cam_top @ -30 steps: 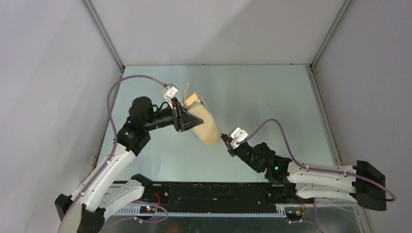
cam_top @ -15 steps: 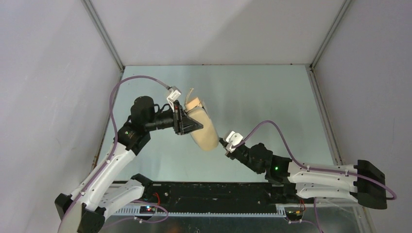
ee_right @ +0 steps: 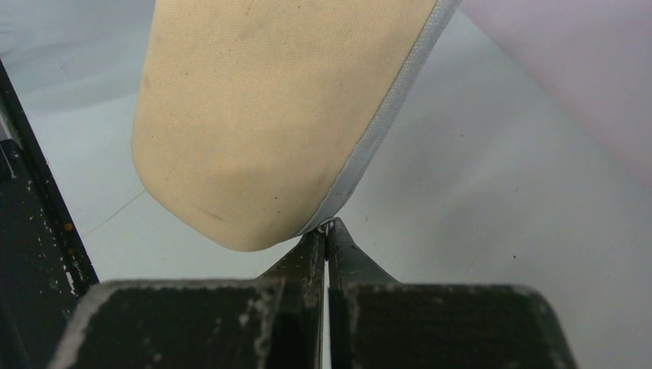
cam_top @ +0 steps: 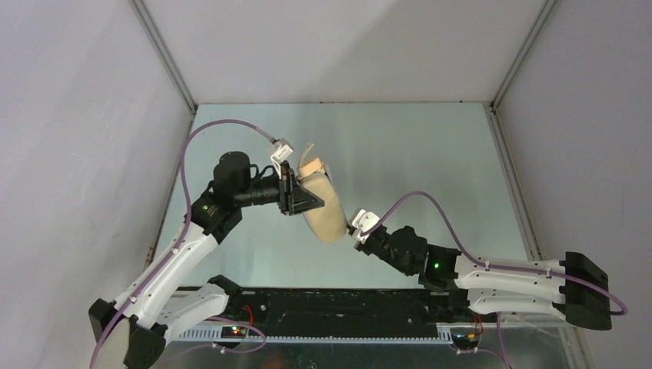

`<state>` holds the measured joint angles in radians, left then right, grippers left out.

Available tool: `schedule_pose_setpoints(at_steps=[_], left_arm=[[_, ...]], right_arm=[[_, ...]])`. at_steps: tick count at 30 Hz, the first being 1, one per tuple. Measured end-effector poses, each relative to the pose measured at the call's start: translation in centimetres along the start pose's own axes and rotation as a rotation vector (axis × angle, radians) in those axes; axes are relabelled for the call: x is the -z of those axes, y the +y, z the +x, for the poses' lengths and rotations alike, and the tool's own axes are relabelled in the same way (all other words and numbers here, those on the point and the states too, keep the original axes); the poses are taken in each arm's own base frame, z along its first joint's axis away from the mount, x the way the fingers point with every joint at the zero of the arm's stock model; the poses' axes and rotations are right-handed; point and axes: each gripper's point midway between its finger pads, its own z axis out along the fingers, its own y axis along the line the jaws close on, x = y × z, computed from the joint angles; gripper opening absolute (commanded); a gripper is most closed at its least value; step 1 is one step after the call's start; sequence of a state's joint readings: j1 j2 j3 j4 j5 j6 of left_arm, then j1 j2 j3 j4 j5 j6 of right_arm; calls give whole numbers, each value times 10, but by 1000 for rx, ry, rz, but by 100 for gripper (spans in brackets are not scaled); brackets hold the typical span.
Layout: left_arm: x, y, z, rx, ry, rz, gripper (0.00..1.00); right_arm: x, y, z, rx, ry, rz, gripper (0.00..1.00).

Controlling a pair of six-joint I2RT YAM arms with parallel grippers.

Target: Open the umbrella

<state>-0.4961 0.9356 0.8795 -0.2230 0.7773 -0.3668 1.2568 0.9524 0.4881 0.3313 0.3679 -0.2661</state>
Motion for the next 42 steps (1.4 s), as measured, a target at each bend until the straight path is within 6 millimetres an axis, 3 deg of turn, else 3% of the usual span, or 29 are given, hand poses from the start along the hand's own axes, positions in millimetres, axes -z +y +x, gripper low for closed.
schedule_pose_setpoints(at_steps=[21,31,42], left_arm=[[-7,-5,9,-48,78,-12,0],[-12,-10,32,-15,176,13,0],[-13,-13,35,-13,188,28,0]], right_arm=[[5,6,6,37,40,-25,0],[7,-7,-18,46,-18,21,0],[7,-9,-23,41,-32,28,0]])
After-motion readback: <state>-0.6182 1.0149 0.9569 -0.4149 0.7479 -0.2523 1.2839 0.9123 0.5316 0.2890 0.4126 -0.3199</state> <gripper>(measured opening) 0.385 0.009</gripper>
